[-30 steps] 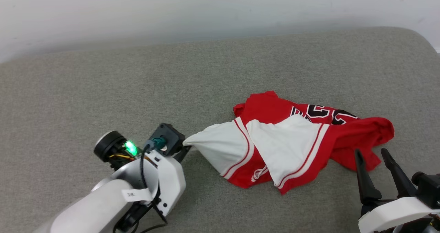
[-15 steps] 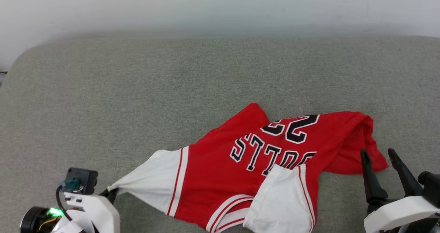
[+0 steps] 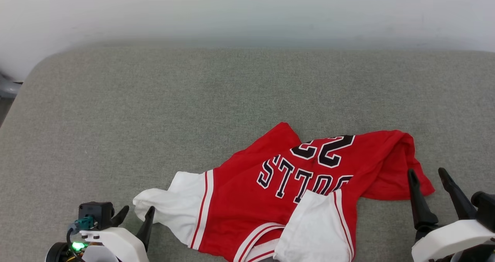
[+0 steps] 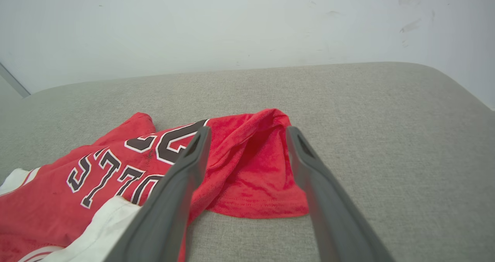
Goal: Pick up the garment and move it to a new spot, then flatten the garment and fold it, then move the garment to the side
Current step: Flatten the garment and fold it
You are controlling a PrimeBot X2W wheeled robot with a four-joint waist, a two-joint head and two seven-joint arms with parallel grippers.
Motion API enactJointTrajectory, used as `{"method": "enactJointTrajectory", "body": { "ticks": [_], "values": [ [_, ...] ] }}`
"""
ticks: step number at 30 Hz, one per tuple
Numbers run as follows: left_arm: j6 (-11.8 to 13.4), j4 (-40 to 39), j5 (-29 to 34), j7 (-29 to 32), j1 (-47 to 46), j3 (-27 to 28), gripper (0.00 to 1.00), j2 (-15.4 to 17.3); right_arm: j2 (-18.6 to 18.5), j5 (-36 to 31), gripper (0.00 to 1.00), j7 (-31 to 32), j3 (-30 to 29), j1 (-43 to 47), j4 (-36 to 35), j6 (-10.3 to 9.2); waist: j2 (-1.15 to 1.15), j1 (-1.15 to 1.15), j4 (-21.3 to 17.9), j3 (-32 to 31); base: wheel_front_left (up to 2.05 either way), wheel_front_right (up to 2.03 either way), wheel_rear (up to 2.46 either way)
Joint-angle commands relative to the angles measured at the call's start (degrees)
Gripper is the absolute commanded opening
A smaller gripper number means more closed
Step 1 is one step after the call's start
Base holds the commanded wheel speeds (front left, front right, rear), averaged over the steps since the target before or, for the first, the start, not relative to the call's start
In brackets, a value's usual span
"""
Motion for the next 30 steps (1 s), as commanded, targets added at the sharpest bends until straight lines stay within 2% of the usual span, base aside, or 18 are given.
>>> {"method": "enactJointTrajectory", "body": {
  "ticks": [1, 9, 16, 21, 30],
  "values": [
    [-0.32, 0.41, 0.67, -1.42, -0.72, 0.23, 1.0, -0.38, 0.07, -0.26, 1.0, 0.17, -0.08, 0.77, -0.16, -0.04, 0.0, 0.0, -0.09, -0.63, 0.0, 0.0, 0.0],
    [-1.2, 0.92, 3.65, -9.76, -2.39, 2.03, 1.0, -3.04, 0.07, 0.26, 1.0, 2.35, -0.77, 2.13, 0.12, -0.05, 0.0, 0.0, -0.56, -2.91, 0.0, 0.0, 0.0],
    [-1.13, -2.86, 8.66, -11.49, -2.12, 6.44, 1.0, -5.84, 0.08, 0.1, 1.0, 8.53, 1.03, 3.36, 1.97, -0.04, 0.0, 0.0, -0.32, -3.52, 0.0, 0.0, 0.0],
    [-1.32, -6.81, 13.01, -11.55, -0.04, 10.75, 1.0, -8.5, -0.98, -0.45, 1.0, 17.38, 9.07, 3.74, 1.32, -0.04, 0.0, 0.0, 0.37, -3.18, 0.0, 0.0, 0.0],
    [-2.34, -9.48, 17.24, -11.5, 3.63, 14.25, 1.0, -12.2, -11.29, 4.63, 1.0, 28.01, 28.69, 0.37, -3.04, -0.04, 0.0, 0.0, 2.22, -3.3, 0.0, 0.0, 0.0]
  ]
}}
